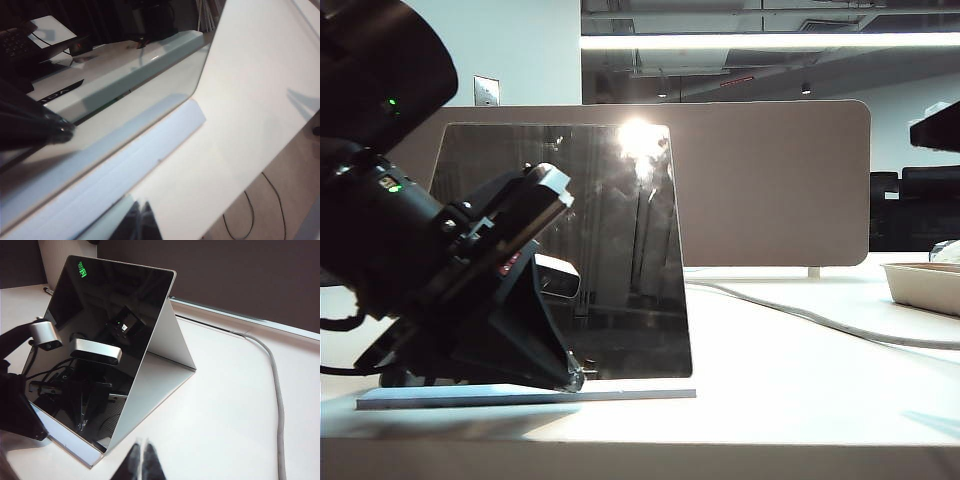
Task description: Push the base of the mirror on the table to move it forward for a short distance.
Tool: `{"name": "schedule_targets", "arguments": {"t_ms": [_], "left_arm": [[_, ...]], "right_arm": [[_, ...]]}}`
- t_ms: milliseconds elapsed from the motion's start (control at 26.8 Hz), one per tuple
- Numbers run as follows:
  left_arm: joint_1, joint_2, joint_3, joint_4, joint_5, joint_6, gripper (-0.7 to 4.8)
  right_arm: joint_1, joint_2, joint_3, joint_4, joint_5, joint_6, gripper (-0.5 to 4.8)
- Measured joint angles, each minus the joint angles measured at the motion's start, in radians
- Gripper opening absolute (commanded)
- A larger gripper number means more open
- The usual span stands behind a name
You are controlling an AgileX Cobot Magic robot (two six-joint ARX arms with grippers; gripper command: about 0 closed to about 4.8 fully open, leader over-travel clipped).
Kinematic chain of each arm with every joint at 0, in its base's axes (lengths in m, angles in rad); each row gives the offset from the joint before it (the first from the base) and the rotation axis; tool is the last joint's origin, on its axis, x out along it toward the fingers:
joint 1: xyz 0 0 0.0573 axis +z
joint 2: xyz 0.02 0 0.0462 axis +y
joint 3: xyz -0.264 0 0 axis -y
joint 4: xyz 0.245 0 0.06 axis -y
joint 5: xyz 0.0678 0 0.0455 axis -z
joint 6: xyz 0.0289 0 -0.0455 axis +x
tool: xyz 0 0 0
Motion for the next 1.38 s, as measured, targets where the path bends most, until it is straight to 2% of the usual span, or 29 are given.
{"name": "schedule_targets", "arguments": {"t_ms": [411,673,1383], "left_arm": [[0.0,0.014,0.047,-0.103,-0.019,0.003,-0.01],[0.0,0.014,0.047,-0.107,-0.022,0.001,-0.01],[-0.001,0.037,0.055,-0.087,-0.105,0.02,-0.01]], "right_arm": [[0.0,0.0,0.0,0.0,0.0,0.0,0.22],[0.0,0.0,0.0,0.0,0.0,0.0,0.22],[0.0,0.0,0.0,0.0,0.0,0.0,0.22]]}}
